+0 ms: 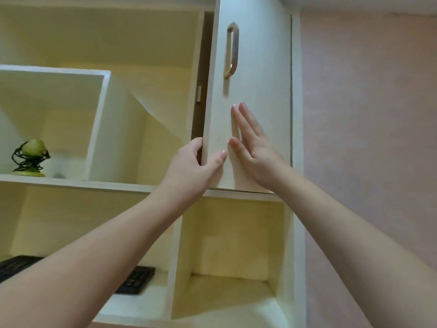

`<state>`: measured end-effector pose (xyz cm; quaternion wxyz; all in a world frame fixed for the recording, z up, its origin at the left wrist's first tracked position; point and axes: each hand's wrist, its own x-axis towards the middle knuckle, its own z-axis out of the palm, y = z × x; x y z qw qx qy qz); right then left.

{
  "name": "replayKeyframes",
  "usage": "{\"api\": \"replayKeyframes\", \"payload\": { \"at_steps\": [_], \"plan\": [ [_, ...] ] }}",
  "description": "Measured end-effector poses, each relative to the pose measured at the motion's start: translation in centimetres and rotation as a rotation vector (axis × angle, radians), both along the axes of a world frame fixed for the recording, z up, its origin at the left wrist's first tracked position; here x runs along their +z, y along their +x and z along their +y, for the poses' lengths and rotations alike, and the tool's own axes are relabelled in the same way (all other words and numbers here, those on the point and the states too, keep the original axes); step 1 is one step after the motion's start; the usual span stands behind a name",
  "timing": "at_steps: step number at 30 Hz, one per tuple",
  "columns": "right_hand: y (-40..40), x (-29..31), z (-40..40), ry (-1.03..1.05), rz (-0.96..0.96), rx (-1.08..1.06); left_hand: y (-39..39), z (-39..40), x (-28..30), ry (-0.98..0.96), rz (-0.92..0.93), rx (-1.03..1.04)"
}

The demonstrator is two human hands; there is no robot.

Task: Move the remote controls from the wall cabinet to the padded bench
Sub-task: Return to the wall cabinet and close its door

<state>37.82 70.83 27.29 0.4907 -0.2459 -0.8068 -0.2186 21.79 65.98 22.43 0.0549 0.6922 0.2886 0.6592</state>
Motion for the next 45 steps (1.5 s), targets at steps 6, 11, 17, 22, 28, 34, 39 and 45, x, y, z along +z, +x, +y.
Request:
{"api": "replayKeyframes", "payload": {
  "at_steps": [6, 11, 17, 22, 28, 34, 39, 45],
  "plan": [
    [-0.5, 0.7, 2.0, 0.058, -0.090, -0.174, -2.3, 2.5, 0.7, -0.036, -0.012, 0.150],
    [-0.7, 0.7, 3.2, 0.120, -0.098, -0.298, -2.5, 3.3, 0.7, 0.198, 0.144, 0.447],
    [-1.4, 0.2, 4.3, 0.141, -0.050, -0.399, -2.8, 5.2, 1.1, 0.269, 0.530, 0.888],
    [-1.4, 0.5, 3.9, 0.161, -0.044, -0.375, -3.0, 5.9, 0.1, 0.458, 0.705, 1.103],
    [1.7, -2.9, 3.7, 0.104, -0.103, -0.481, -3.8, 4.5, 0.9, 0.414, 0.884, 1.156],
    [1.4, -2.7, 4.6, 0.128, -0.099, -0.536, -4.0, 5.4, 1.1, 0.357, 0.915, 1.171],
    [0.4, -3.0, 5.6, 0.099, -0.112, -0.656, -2.8, 7.5, 1.3, 0.216, 0.911, 1.147],
    [-0.4, -3.3, 7.0, 0.103, -0.123, -0.741, -3.1, 10.0, 1.1, 0.147, 0.892, 1.020]
  ]
}}
